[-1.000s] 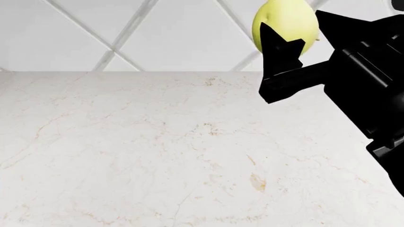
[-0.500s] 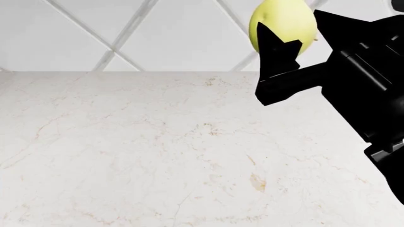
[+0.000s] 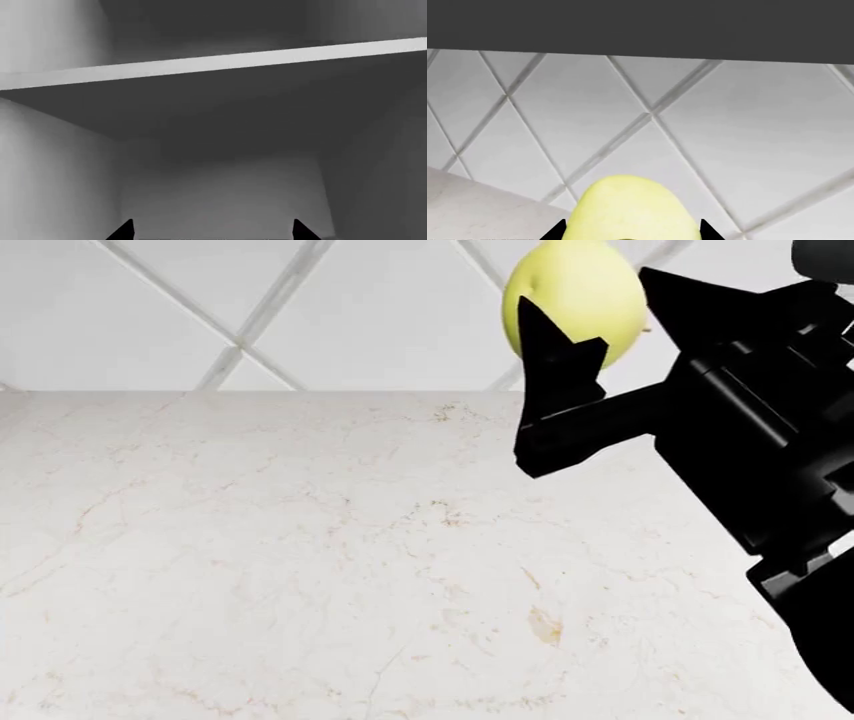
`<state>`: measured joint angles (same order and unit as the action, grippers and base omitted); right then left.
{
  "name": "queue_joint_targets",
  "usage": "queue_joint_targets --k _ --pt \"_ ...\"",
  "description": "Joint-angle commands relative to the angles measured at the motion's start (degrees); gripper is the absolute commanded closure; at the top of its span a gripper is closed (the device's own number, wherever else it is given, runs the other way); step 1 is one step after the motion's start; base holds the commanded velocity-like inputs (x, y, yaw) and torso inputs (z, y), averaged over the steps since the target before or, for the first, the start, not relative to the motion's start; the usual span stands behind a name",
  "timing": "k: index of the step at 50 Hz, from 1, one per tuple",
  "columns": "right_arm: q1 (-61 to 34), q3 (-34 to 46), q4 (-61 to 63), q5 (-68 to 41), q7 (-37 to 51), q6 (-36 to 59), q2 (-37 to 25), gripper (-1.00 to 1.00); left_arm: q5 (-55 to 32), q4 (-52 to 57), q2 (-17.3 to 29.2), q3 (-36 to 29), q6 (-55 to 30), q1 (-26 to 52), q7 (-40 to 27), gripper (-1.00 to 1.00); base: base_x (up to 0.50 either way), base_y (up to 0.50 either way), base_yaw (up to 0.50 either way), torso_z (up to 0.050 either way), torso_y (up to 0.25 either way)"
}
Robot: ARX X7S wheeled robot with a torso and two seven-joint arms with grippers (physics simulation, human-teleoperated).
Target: Pick the pear, radish from the counter and place them in the cabinet. Then close the cabinet.
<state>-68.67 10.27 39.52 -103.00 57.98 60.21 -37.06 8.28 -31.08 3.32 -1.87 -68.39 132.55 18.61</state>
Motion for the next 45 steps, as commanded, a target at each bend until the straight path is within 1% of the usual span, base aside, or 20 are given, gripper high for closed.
queue_joint_targets --k 1,2,3,4,6,7,8,12,17,19,31,45 --pt "-1.0 1.2 0.7 -0.9 1.7 0.1 0.5 1.00 0.4 25.1 2.5 -1.7 -19.9 -3.7 4.8 -1.00 0.00 0.00 0.00 0.000 0.000" --pt "-1.1 1.3 0.8 -1.0 1.9 0.1 0.5 1.00 0.7 27.0 2.8 -2.1 -21.5 -4.0 5.5 -1.00 0.00 0.00 0.00 0.000 0.000" --pt "-1.2 1.4 0.8 -1.2 2.1 0.0 0.5 1.00 3.3 27.3 2.5 -2.1 -21.6 -4.2 7.7 -1.00 0.00 0.00 0.00 0.000 0.000" --pt "-1.2 1.5 0.8 -1.2 2.2 0.0 0.6 1.00 10.5 27.5 1.3 -2.1 -21.6 -4.5 13.6 -1.00 0.00 0.00 0.00 0.000 0.000" --pt "-1.5 1.7 0.8 -1.4 2.5 0.0 0.6 1.00 27.7 27.9 -2.7 -1.8 -21.6 -5.8 30.8 -1.00 0.00 0.00 0.00 0.000 0.000" --pt "-1.6 1.8 0.8 -1.5 2.6 0.0 0.6 1.00 36.3 28.3 -3.3 -1.9 -21.6 -6.6 38.5 -1.00 0.00 0.00 0.00 0.000 0.000" --pt "-1.7 1.9 0.9 -1.7 2.9 -0.1 0.6 1.00 44.4 28.6 -3.3 -1.9 -21.6 -7.3 42.7 -1.00 0.00 0.00 0.00 0.000 0.000" --pt "-2.4 2.4 0.8 -2.2 3.6 -0.2 0.8 1.00 58.1 29.5 -3.3 -1.7 -21.6 -9.7 56.3 -1.00 0.00 0.00 0.00 0.000 0.000" --pt "-3.2 2.9 0.8 -2.6 4.1 -0.2 1.0 1.00 72.4 30.0 -3.3 -1.4 -21.6 -11.4 70.4 -1.00 0.00 0.00 0.00 0.000 0.000" --pt "-3.4 3.1 0.8 -2.8 4.3 -0.3 1.0 1.00 73.4 30.1 -3.3 -1.2 -21.6 -12.0 71.4 -1.00 0.00 0.00 0.00 0.000 0.000" --pt "-3.8 3.4 1.0 -2.9 4.8 -0.7 1.0 1.00 72.6 32.4 -3.3 -0.3 -21.6 -17.1 71.4 -1.00 0.00 0.00 0.00 0.000 0.000" --pt "-3.1 3.5 1.6 -2.8 4.9 -1.3 0.8 1.00 72.0 36.2 -3.3 1.0 -21.6 -24.9 71.4 -1.00 0.00 0.00 0.00 0.000 0.000"
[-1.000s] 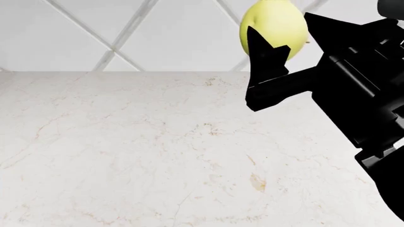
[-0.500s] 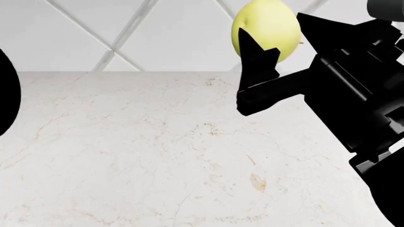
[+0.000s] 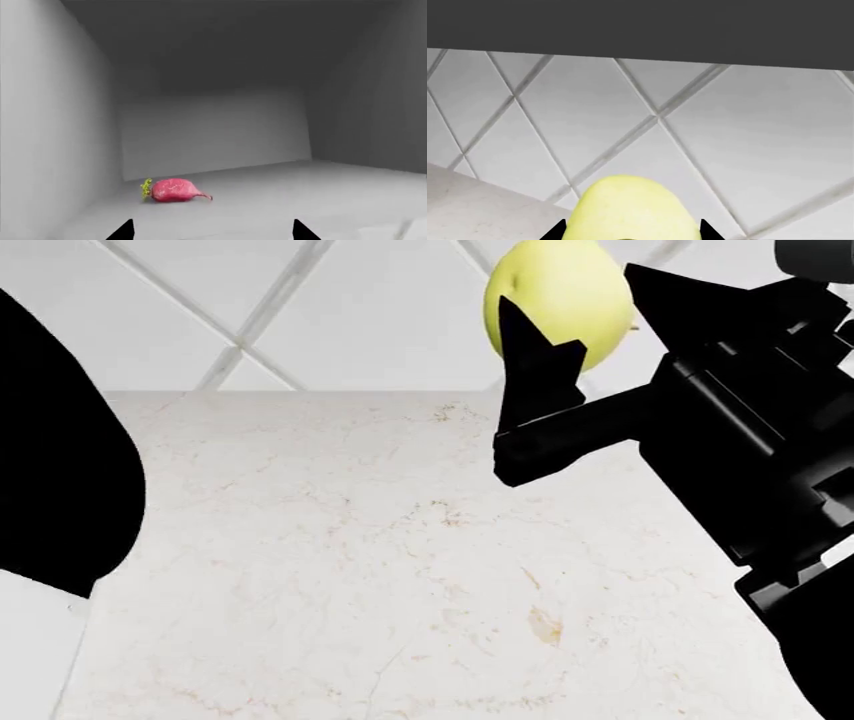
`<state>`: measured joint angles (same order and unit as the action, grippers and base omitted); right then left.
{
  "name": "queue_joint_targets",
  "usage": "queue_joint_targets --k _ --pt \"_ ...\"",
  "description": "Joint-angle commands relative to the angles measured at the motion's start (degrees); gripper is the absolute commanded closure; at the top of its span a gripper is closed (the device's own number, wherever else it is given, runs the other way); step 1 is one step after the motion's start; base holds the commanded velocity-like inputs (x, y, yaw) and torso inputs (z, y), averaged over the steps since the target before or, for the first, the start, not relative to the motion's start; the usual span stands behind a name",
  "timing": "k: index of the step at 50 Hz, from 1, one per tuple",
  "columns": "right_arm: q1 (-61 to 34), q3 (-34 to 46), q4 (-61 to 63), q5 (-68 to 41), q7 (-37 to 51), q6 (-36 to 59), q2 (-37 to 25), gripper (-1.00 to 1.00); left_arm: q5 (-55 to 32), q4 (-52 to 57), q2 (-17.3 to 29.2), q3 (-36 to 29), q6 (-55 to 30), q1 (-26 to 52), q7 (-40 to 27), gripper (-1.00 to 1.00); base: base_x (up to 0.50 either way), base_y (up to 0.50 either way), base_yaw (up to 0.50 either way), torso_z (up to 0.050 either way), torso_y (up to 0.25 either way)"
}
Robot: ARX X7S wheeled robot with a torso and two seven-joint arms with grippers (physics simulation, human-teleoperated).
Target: Pick the pear, radish from the counter and place them in the cabinet. Then close the cabinet.
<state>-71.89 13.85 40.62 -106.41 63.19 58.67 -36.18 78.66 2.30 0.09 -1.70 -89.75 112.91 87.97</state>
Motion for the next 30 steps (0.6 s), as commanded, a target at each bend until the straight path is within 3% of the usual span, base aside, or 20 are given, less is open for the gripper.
queue_joint_targets --k 1,30 --pt "0.2 -0.1 0.5 0.7 -0.4 0.2 -0.1 1.00 1.4 3.2 -0.1 0.9 -0.2 -6.0 2.0 -1.00 0.00 0.00 0.00 0.000 0.000" --pt "-0.8 0.1 1.1 -0.1 0.6 -0.8 -0.8 1.00 3.1 16.2 -0.1 2.6 -0.3 -24.2 2.0 -1.00 0.00 0.00 0.00 0.000 0.000"
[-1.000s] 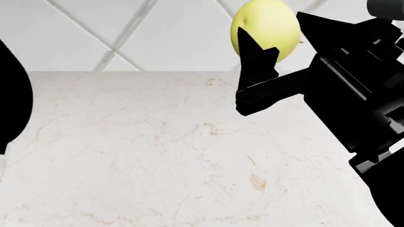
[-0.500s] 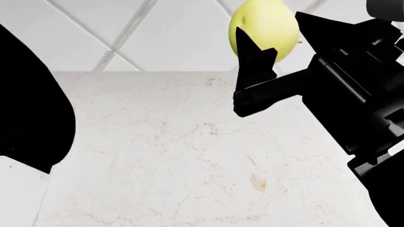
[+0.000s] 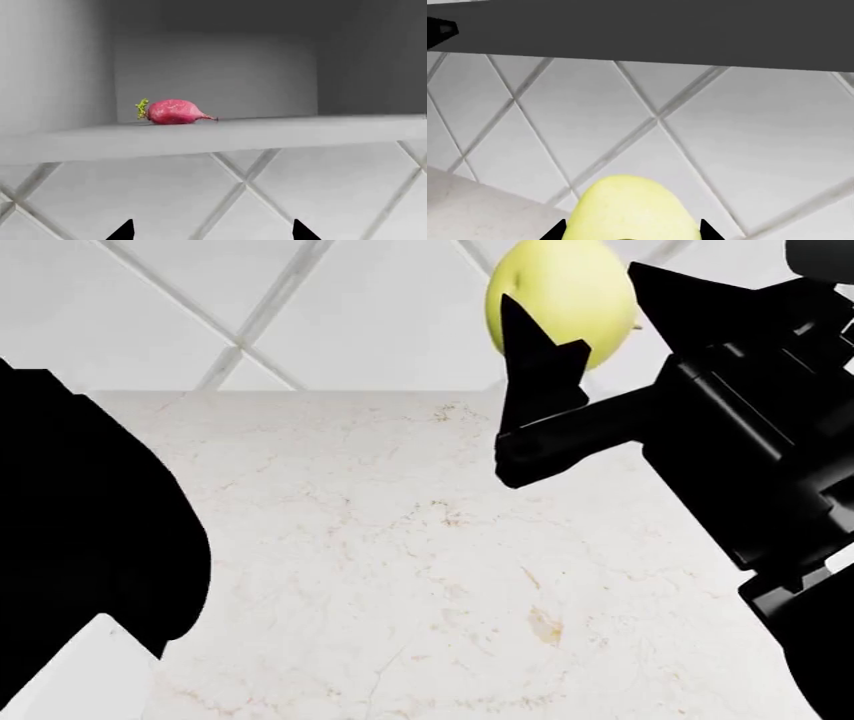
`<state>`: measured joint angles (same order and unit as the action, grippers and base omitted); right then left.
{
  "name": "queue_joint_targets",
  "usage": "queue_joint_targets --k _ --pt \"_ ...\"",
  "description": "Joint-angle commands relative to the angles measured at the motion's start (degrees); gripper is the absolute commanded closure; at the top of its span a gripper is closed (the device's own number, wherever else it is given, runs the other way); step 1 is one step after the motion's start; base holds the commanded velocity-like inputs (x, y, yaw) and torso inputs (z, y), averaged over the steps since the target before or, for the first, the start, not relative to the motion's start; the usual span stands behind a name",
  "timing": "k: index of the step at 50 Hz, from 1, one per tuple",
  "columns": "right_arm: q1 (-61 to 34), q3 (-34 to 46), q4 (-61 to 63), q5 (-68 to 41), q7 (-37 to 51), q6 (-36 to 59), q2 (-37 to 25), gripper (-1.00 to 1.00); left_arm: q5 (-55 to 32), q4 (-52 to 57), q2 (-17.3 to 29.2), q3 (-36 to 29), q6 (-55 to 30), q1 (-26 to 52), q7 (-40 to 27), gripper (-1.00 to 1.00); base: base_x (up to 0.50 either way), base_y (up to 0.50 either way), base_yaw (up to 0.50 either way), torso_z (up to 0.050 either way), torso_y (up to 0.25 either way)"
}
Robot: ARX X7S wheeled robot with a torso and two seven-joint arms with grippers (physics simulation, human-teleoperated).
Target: Pick the pear, radish from the counter and place them in the cabinet. Then close the cabinet.
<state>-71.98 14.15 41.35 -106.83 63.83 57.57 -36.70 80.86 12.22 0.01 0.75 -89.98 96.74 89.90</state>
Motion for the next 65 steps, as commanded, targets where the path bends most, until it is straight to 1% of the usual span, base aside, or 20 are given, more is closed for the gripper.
queue_joint_targets --k 1,6,10,16,21,27,37,45,57,65 --pt "-1.0 -0.2 0.4 0.2 0.1 0.2 -0.3 1.00 1.0 7.1 0.0 0.3 0.0 -9.3 0.1 -1.00 0.00 0.00 0.00 0.000 0.000" --pt "-4.2 0.4 0.3 -1.2 1.4 0.3 -0.4 1.00 2.1 11.0 0.0 -0.5 0.0 -14.6 0.1 -1.00 0.00 0.00 0.00 0.000 0.000" --pt "-10.2 1.3 0.1 -3.9 3.8 0.3 -0.3 1.00 2.7 12.5 0.0 -1.2 0.0 -16.3 0.1 -1.00 0.00 0.00 0.00 0.000 0.000" --pt "-19.7 3.2 -0.6 -8.6 7.6 0.0 -0.1 1.00 3.1 13.3 0.0 -1.3 0.0 -17.1 0.1 -1.00 0.00 0.00 0.00 0.000 0.002" --pt "-26.4 4.7 -2.1 -11.1 9.1 0.3 0.4 1.00 2.7 13.4 0.0 -1.1 0.0 -17.3 0.1 -1.00 0.00 0.00 0.00 0.000 0.000" --pt "-30.9 5.8 -4.0 -11.3 8.9 1.1 1.3 1.00 2.2 13.7 0.0 -0.8 0.0 -18.0 0.1 -1.00 0.00 0.00 0.00 0.000 0.000" --pt "-35.4 6.3 -13.0 2.3 -3.5 6.4 4.9 1.00 2.1 14.5 0.0 -0.9 0.0 -19.5 0.1 -1.00 0.00 0.00 0.00 0.000 0.000" --pt "-39.0 8.2 -19.5 14.2 -14.3 7.8 7.1 1.00 1.9 15.4 0.0 -0.9 0.0 -20.9 0.1 -1.00 0.00 0.00 0.00 0.000 0.000" --pt "-46.6 14.8 -31.3 31.7 -31.5 3.9 11.7 1.00 1.8 16.3 0.0 -0.9 0.0 -22.3 0.1 -1.00 0.00 0.00 0.00 0.000 0.000" --pt "-52.9 18.8 -39.3 40.3 -39.7 0.1 14.5 1.00 1.8 16.5 0.0 -0.7 0.0 -22.6 0.1 -1.00 0.00 0.00 0.00 0.002 0.000"
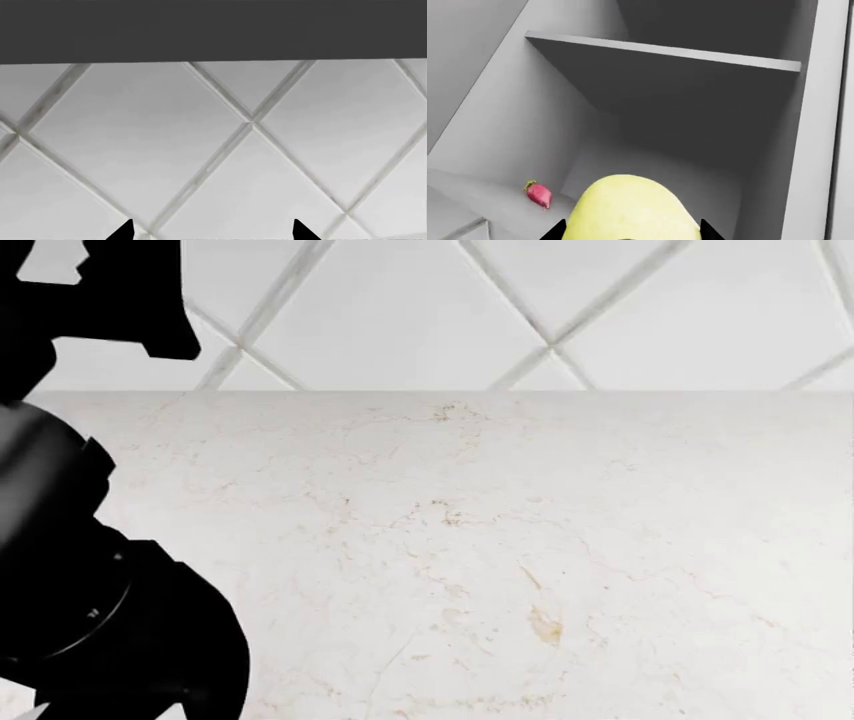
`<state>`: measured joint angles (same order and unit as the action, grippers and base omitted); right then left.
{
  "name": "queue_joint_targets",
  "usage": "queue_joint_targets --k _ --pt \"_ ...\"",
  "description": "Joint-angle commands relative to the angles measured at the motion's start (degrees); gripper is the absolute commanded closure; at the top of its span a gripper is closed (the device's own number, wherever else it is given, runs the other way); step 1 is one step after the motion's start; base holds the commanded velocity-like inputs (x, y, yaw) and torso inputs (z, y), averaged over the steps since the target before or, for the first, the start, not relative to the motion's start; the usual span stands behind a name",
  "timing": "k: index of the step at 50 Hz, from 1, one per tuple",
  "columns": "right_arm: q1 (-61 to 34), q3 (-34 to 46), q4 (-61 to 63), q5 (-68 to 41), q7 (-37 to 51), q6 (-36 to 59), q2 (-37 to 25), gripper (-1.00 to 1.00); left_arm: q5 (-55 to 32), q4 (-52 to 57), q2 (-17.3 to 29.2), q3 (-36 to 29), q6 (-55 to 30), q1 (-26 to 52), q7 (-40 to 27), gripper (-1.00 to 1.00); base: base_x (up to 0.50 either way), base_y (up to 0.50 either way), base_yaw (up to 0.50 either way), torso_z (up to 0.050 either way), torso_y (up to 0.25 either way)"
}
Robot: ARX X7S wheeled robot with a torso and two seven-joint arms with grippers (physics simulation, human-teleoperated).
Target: Pick the pear, radish from the counter and place them in the cabinet. Then close the cabinet.
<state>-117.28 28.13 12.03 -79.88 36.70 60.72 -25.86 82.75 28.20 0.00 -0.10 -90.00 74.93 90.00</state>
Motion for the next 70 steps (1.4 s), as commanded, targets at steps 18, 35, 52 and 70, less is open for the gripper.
queue_joint_targets --k 18,35,52,70 --pt "-17.0 15.1 -51.0 34.5 -35.1 -23.1 16.4 1.00 -0.8 2.1 0.0 -0.7 0.0 -3.4 0.0 -1.00 0.00 0.00 0.00 0.000 0.000" --pt "-17.7 43.1 -82.0 15.3 -41.5 -43.3 25.9 1.00 -2.3 2.4 0.0 0.7 0.0 -3.9 0.0 -1.00 0.00 0.00 0.00 0.000 0.000" --pt "-15.5 59.2 -83.9 2.6 -39.4 -44.3 25.9 1.00 -2.2 3.5 0.0 1.3 0.0 -6.0 0.0 -1.00 0.00 0.00 0.00 0.000 0.000" --pt "-14.1 58.7 -83.4 4.7 -39.2 -41.8 25.9 -1.00 -2.2 4.7 0.0 2.1 0.0 -7.9 0.0 -1.00 0.00 0.00 0.00 0.000 0.000"
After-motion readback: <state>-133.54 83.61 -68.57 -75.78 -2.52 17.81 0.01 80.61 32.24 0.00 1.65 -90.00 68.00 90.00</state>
